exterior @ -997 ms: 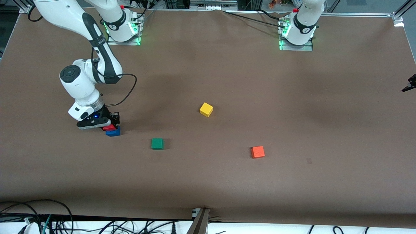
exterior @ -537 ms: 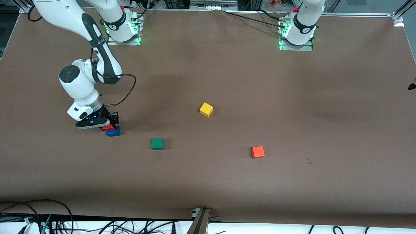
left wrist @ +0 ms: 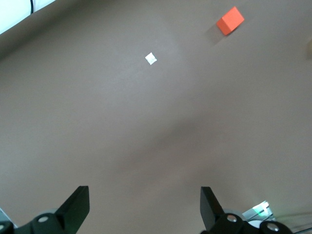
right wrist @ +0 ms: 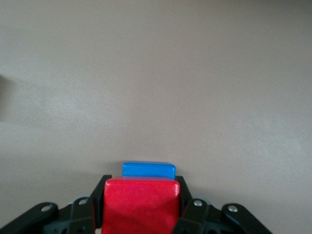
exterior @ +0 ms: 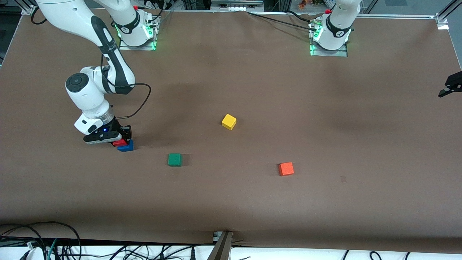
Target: Pass red block to right arm, stack on blue
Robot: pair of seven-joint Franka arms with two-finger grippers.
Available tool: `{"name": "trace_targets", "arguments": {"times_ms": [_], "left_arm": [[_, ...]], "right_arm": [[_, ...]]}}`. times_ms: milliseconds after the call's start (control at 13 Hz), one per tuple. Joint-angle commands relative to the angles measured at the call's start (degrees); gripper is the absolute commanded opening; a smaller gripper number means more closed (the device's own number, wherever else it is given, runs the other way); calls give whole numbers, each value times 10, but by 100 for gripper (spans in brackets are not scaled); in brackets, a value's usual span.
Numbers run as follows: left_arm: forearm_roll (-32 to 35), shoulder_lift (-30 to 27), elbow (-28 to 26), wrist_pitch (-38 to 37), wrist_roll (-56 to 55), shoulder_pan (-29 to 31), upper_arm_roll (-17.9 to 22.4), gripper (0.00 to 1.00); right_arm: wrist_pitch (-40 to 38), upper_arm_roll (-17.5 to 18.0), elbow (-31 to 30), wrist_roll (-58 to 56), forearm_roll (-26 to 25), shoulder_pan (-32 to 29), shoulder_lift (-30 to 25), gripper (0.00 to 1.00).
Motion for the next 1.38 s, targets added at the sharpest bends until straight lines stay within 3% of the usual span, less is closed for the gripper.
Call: {"name": "trace_targets", "arguments": {"times_ms": [0, 153, 230, 460, 613, 690, 767, 920, 1073, 1304], "left_arm": [[-11, -36, -33, 4, -24, 0, -6, 100], [-12, -71, -71, 12, -50, -27, 6, 100], [-12, -91, -91, 24, -72, -56, 33, 100], [-45, -129, -129, 29, -144, -193, 173, 100], [-92, -155, -167, 49, -168, -238, 247, 100], [-96, -176, -199, 71, -183, -259, 270, 100], [-97, -194, -228, 90, -206, -283, 292, 100], [-97, -215, -260, 107, -274, -333, 329, 100], [-97, -219, -266, 107, -334, -341, 333, 100], [-94, -212, -258, 106, -332, -342, 332, 100]], "right_arm": [[7, 2, 6, 4, 3, -4, 3, 1], [7, 2, 6, 4, 3, -3, 3, 1], [6, 2, 6, 4, 3, -3, 3, 2], [6, 2, 7, 4, 3, -4, 3, 3], [6, 1, 7, 2, 3, -4, 3, 9], [6, 1, 10, 2, 2, -4, 3, 48], [6, 1, 11, 2, 3, -4, 3, 99], [-3, 0, 23, -1, 3, -5, 0, 100], [-35, -1, 33, -3, 2, -6, -10, 100], [-112, -6, 61, -5, 1, -6, -26, 100]]}}
